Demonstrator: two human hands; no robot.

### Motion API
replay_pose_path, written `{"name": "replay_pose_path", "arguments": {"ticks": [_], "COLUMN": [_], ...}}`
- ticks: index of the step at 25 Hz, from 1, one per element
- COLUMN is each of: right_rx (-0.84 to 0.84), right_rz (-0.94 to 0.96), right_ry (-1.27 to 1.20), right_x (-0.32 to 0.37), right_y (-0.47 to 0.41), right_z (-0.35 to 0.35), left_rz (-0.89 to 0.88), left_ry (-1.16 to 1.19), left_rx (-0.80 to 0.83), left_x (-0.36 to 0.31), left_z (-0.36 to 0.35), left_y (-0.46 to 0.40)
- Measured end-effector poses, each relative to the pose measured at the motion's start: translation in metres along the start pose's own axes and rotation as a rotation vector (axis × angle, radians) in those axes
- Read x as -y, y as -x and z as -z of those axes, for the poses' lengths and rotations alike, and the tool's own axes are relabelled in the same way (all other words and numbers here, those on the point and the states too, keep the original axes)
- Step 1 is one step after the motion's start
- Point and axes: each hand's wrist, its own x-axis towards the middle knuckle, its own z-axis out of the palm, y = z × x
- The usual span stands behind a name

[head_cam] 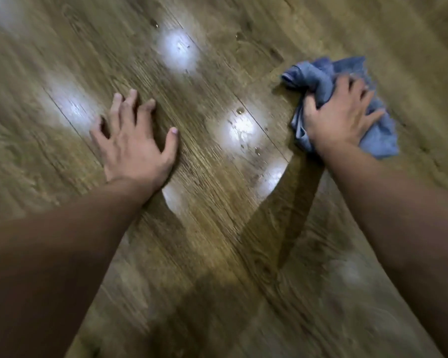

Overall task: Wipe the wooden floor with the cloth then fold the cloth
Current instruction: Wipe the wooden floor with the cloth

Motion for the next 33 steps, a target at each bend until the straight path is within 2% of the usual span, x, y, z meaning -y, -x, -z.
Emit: {"name": "replay_pose_path", "arguments": {"ticks": [3, 7, 15, 19, 24, 29, 33], "right_rx": [-0.012, 0.043, 0.225, 0.213, 0.173, 0.186, 0.156], "right_rz": [0.003, 0.147, 0.456, 0.602, 0.537, 0.275, 0.273], "right_ry": [-0.002, -0.050, -0.131, -0.094, -0.134, -0.094, -0.092], "right_x": [0.001, 0.010, 0.034, 0.027, 0.032, 0.050, 0.054], "right_y": [-0.002, 0.035, 0.260, 0.259, 0.229, 0.166, 0.162], "right_z": [0.004, 0.015, 0.056, 0.054, 0.046, 0.035, 0.034], "left_rz": [-0.006, -0.004, -0.006, -0.016, -0.023, -0.022, -0.003], "left_ry": [0.005, 0.005, 0.014, 0.005, 0.022, 0.022, 0.041], "left_rx": [0.022, 0.015, 0.008, 0.014, 0.011, 0.026, 0.040], "left_x": [-0.004, -0.003, -0.003, -0.001, -0.001, -0.003, -0.004], "left_z": [0.005, 0.005, 0.005, 0.004, 0.003, 0.004, 0.008], "left_y": [0.000, 0.001, -0.001, -0.001, 0.000, -0.001, 0.001]}}
